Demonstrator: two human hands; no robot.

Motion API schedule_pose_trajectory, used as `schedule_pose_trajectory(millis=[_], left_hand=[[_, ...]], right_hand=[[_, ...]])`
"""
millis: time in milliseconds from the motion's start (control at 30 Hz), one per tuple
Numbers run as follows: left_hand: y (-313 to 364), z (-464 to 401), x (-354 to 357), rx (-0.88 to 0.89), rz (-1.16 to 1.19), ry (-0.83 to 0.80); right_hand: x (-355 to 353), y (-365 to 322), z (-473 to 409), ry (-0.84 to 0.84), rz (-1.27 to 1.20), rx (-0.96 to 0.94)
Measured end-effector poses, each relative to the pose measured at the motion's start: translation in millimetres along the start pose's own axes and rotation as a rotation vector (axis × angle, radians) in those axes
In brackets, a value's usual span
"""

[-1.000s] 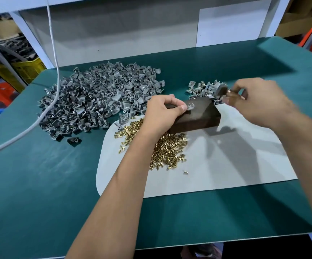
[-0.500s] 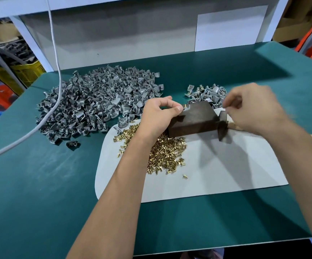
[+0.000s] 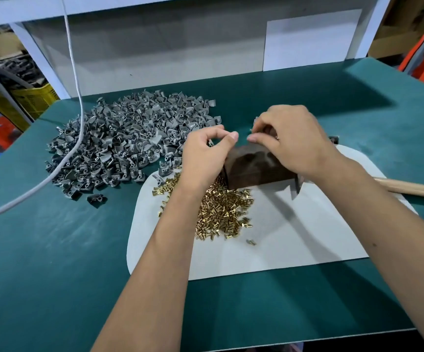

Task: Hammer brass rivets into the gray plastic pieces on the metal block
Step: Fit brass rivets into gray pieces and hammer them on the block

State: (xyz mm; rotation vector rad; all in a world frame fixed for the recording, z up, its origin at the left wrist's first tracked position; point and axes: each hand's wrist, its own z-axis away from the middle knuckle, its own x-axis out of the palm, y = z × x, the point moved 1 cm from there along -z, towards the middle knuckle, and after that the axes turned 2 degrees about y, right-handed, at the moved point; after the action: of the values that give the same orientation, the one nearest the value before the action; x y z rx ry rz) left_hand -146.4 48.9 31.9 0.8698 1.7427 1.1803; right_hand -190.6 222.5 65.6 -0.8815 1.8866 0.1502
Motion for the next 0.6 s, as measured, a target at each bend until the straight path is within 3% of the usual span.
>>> schedule_pose_trajectory(millis=[100,200,333,433,600], left_hand=[[-8,-7,-13,0.034,-0.414,0.208],[-19,-9,-31,-0.048,-0.701,0.356],[-32,-15,-47,-0.197,-0.825,0.312],[-38,-18,-54,-0.161,-0.771,0.259],[-40,-19,-62,-0.11,-0.677,0.289]], right_hand=[[2,16,-12,0.011,-0.008,0.137],[5,32,-24,-0.039,0.003,0.264],[3,38,-31,0.048,-0.047,0.33],[0,14,-28,0.059,-0.114,0.227],[10,-63,-10,-0.263,-0.129,-0.191]])
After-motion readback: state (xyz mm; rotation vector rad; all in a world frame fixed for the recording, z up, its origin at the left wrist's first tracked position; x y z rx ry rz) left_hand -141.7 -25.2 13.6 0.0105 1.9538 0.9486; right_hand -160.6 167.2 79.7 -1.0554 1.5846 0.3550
